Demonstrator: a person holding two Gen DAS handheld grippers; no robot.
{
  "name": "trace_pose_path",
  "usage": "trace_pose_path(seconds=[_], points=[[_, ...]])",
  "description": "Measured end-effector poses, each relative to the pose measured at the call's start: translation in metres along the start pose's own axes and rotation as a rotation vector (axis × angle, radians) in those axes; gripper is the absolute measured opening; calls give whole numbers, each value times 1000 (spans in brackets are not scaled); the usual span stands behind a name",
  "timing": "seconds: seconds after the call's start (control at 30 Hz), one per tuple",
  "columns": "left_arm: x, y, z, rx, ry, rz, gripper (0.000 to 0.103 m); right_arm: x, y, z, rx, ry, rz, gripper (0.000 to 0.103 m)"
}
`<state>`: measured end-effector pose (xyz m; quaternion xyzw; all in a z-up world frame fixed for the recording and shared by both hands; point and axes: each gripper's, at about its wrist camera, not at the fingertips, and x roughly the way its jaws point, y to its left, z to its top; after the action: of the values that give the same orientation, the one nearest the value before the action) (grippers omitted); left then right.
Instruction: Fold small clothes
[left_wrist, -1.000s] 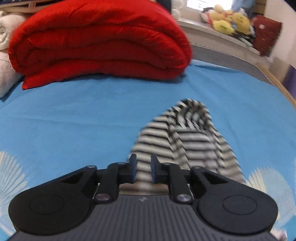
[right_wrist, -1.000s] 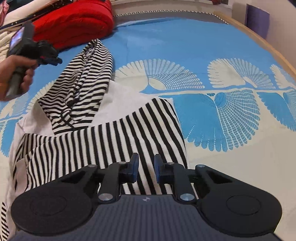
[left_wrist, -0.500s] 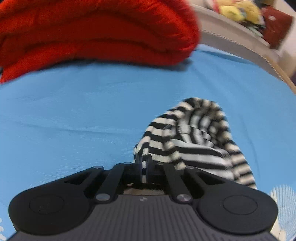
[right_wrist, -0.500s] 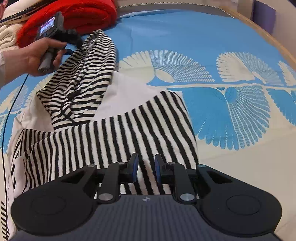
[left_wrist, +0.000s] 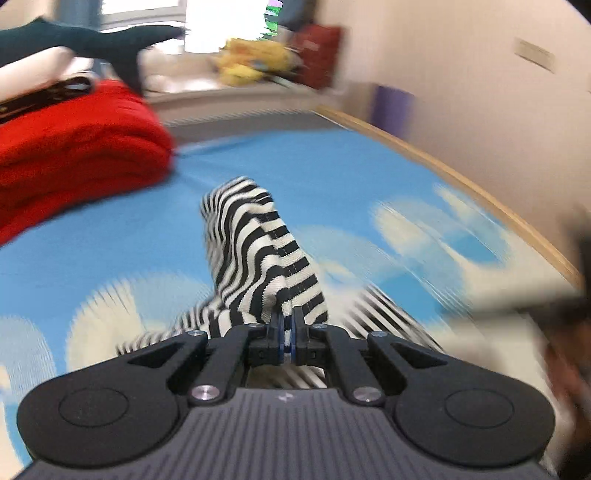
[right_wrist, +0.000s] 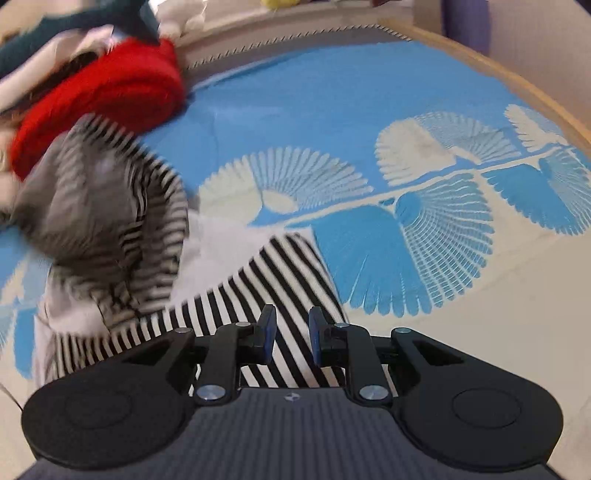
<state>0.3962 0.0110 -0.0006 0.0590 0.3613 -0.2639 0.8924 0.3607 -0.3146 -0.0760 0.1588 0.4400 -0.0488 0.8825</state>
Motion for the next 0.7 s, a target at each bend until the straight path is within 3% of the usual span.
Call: trace_pose_path(seconds=[0.1,0.17,0.23,0.27,0.33,0.4,0.43,0.5,0.6,0.7], points=[[-40,-36,-57,19,128,-77,4,-13,-2,2,29,-41,12,19],[-59,-36,-89,-34,222,-57,8,-18,-3,2,48,-57,33,20],[-65,-19,-104,-152,278,31,20,-20,-1,1,59,-45,64,20],[-69,-8,-106,-221,263,84,32,-19,0,-1,61,-33,77,23],[-71,19,-106,-411,199,150,34,-17,5,-4,73,-5,119,30],[-61,42,-113,-597,169,170,35,-10,13,-9,60,41,150,34],[-48,52,-115,-661,175,169,37,-6,18,-12,39,68,155,36],[-23,68,-126,-786,277,172,39,6,27,-21,8,132,146,40],[-12,80,-144,-909,330,144,55,25,32,-39,-9,229,112,42],[-8,77,-158,-912,386,139,55,44,37,-55,-32,320,106,43]])
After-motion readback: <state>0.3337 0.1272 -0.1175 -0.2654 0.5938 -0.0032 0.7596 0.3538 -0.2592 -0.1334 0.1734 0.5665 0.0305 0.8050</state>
